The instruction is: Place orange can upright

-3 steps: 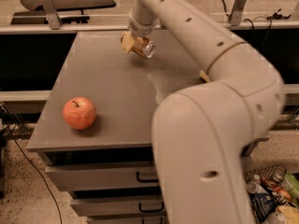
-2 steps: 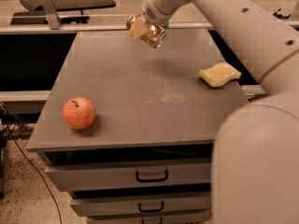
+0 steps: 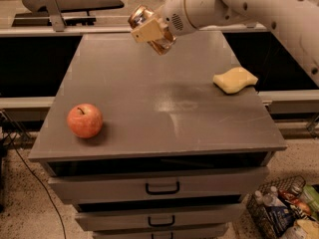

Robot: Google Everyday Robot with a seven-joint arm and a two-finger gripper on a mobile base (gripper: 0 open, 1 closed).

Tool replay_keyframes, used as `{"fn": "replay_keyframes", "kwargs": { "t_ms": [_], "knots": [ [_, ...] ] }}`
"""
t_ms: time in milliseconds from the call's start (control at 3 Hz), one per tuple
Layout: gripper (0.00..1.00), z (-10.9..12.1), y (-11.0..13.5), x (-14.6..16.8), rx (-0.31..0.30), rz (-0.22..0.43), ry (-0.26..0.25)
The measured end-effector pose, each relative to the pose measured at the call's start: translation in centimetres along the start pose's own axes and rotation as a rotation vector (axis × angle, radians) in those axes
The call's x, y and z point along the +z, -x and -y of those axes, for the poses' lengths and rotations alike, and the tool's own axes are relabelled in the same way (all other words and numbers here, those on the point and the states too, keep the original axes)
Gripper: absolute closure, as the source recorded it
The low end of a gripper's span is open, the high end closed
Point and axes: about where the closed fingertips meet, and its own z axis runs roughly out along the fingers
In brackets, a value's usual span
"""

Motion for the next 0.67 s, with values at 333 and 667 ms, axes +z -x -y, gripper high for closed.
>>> {"fn": "replay_keyframes", "kwargs": {
  "t_ms": [333,667],
  "knots": [
    [1.0,-3.1,-0.9,-1.5,0.032,0.154,0.045],
    [1.0,-4.7,-2.0,-4.0,0.095,0.307,0.105]
  ]
}}
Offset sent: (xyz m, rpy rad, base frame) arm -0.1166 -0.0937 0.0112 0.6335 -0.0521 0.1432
